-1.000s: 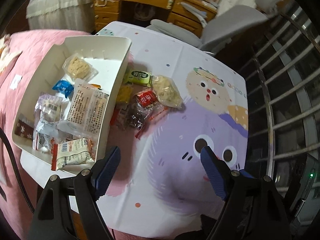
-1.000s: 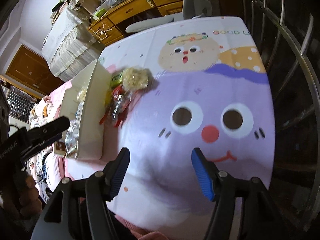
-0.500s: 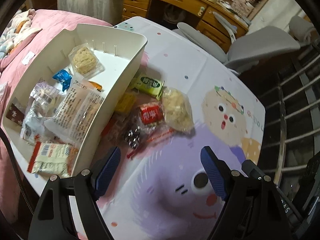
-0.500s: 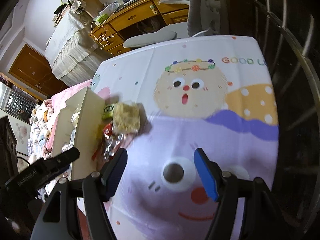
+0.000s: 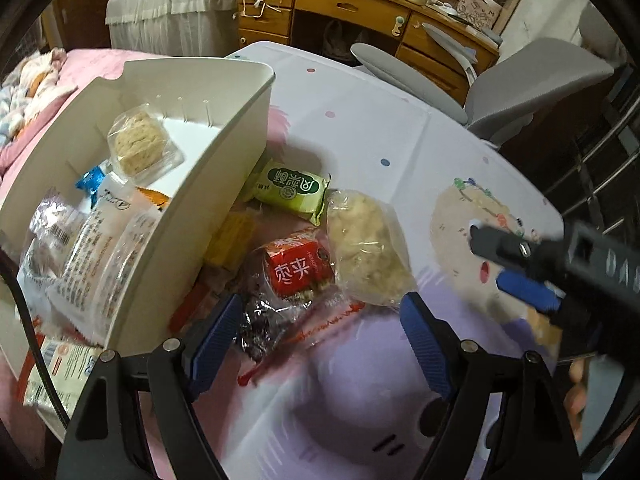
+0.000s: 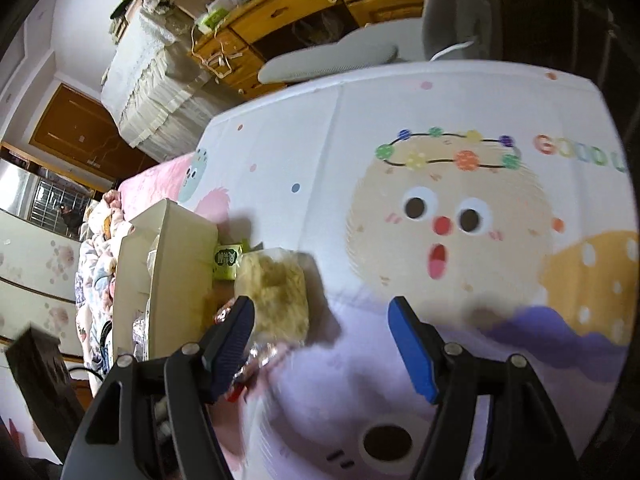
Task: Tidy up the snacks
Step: 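Grasp the clear yellow-crumb bag with the right tool while the left tool grasps the red-labelled bag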
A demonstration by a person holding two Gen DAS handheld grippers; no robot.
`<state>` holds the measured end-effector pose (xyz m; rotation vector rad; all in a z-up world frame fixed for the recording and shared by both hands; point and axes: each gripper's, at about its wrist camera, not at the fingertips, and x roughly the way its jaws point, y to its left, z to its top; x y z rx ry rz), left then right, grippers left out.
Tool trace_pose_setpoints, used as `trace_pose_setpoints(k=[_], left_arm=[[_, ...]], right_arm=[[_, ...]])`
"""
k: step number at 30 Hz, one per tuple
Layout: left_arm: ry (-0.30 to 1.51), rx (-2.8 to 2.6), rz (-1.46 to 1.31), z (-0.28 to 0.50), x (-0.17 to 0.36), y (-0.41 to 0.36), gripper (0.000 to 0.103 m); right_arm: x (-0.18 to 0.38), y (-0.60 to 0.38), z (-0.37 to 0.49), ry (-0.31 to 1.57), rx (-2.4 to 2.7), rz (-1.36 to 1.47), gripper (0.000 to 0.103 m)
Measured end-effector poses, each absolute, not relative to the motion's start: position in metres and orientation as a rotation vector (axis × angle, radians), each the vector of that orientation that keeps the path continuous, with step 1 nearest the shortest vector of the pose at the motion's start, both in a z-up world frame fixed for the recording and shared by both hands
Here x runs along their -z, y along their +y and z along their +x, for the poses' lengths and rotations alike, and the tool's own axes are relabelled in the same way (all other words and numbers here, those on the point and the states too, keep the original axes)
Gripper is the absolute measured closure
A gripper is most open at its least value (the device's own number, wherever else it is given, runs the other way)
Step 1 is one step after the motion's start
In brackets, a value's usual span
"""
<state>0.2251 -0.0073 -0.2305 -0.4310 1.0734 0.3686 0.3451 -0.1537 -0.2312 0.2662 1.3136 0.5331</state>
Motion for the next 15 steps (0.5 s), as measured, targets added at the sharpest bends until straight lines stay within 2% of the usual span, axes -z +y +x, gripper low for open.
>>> trace_pose_setpoints(k=[9, 15], left_arm=[[0.98, -0.386, -0.169, 0.238, 0.243, -0.023, 0.024], [0.975, -0.362, -0.107, 0.247, 0.25, -0.029, 0.034]], right_arm=[[0.259, -0.108, 0.364, 1.414, -0.627, 0.207, 0.033], [0.271, -0.086, 0.366, 1.448, -0.659, 0.141, 0.033]])
